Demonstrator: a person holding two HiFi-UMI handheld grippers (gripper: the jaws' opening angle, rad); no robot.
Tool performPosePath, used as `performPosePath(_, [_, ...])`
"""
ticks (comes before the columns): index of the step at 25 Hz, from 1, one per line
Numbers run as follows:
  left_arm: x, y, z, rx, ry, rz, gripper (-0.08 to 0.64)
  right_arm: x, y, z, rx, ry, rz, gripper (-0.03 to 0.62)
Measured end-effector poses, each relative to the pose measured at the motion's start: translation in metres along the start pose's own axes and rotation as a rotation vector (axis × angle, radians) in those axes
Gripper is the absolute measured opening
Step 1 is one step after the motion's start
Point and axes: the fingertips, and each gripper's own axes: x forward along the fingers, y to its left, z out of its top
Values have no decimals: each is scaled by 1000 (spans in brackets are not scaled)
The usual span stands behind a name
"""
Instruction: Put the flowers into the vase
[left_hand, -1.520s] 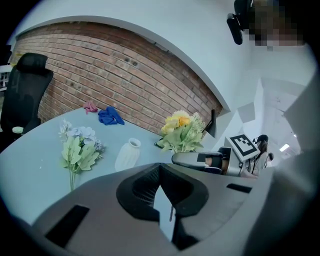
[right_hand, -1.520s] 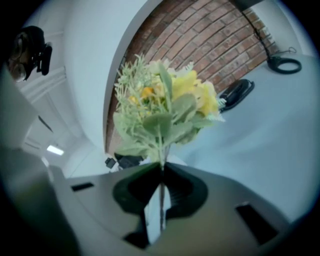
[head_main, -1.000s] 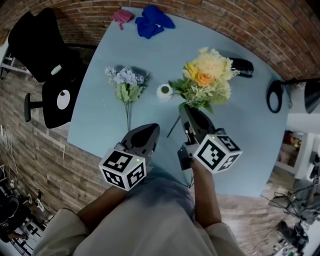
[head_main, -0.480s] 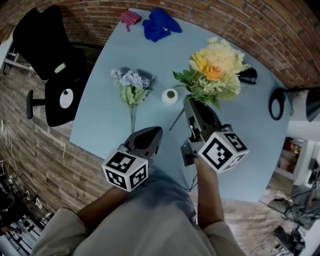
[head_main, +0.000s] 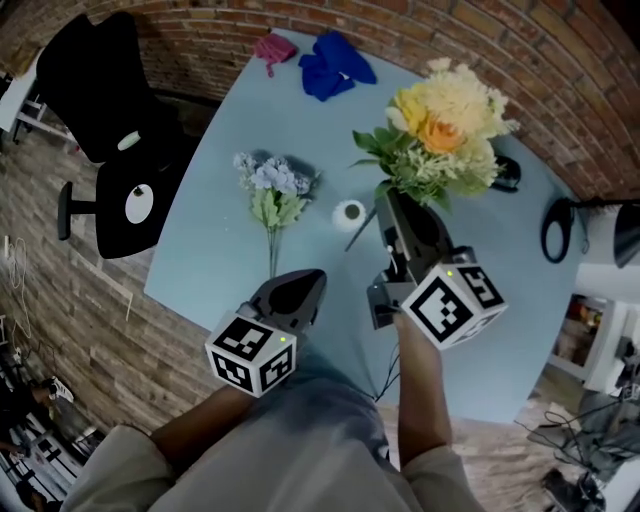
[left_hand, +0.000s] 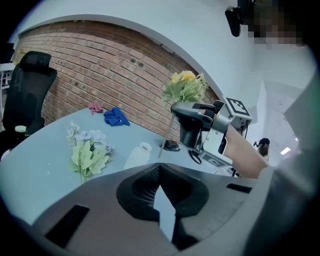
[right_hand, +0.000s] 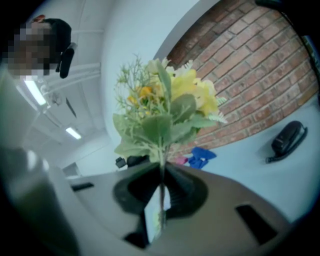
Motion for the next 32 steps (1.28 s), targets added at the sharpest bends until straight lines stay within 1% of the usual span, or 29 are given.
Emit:
performPosePath(7, [2, 5, 4, -5, 5, -3, 20, 11, -2, 16, -17, -26, -4, 46])
performPosePath(14, [5, 9, -1, -18, 20, -13, 20, 17, -6, 23, -45, -48, -9, 46])
performPosePath(20, [4, 11, -6, -26, 36, -15, 20, 22, -14, 18, -52, -51, -28, 46])
performPosePath(27, [4, 14, -7, -32, 42, -6, 20, 27, -15, 19, -118, -91, -34, 46])
performPosePath(32, [7, 10, -10, -29, 51, -16, 20, 31, -19, 11, -143, -90, -45, 46])
